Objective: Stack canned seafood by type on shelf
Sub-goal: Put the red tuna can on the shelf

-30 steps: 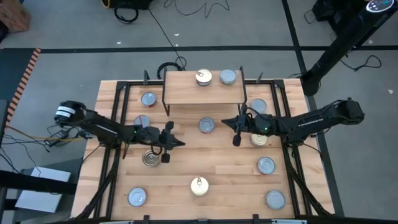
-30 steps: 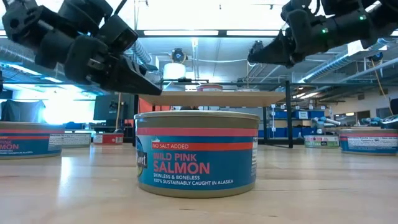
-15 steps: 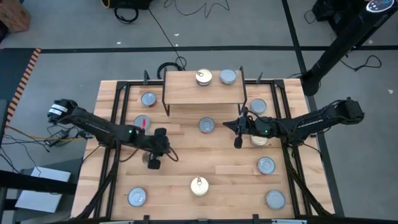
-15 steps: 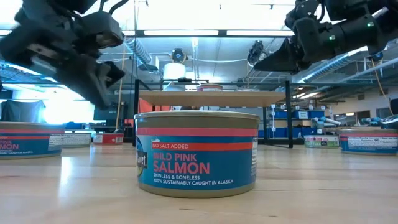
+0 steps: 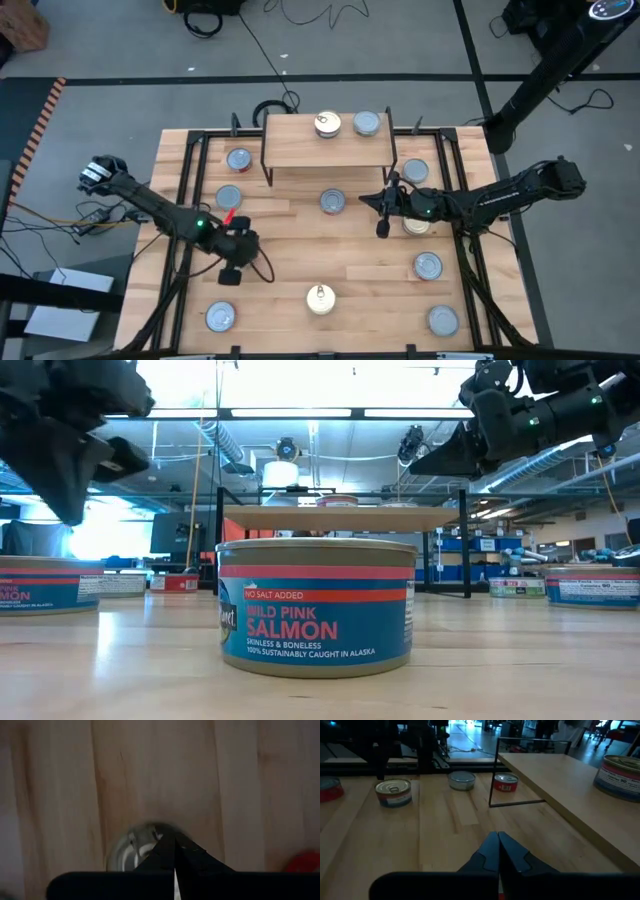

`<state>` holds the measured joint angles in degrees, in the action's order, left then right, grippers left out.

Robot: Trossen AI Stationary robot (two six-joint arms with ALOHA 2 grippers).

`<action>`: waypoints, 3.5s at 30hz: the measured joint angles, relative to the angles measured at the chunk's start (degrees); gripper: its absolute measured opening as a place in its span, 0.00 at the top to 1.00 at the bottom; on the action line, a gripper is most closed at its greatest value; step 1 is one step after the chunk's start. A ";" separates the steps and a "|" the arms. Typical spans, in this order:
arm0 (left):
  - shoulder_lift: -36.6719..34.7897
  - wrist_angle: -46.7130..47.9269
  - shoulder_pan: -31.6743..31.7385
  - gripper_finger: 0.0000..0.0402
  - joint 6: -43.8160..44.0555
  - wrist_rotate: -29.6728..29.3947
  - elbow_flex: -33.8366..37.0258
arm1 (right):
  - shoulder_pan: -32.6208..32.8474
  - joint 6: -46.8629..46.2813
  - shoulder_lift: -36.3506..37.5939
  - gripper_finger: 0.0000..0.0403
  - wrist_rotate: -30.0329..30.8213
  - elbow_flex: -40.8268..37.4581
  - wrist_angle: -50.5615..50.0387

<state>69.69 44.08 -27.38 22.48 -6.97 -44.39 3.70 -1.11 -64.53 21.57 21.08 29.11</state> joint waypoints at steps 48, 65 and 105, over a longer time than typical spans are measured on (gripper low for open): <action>5.23 -6.08 -12.11 0.94 6.19 17.25 -1.46 | 0.04 -0.87 -0.02 0.98 -0.16 0.00 -1.38; 14.81 -8.86 -13.29 0.78 13.22 25.65 -1.46 | 0.04 -0.87 -0.02 0.98 -0.15 0.00 -2.31; 15.96 -15.70 8.28 1.00 -8.57 5.06 -6.48 | 1.99 -2.38 -0.02 0.98 -0.16 0.00 -3.15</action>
<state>85.65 28.39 -19.10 13.91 -1.91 -50.86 5.70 -3.49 -64.55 21.41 21.08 25.95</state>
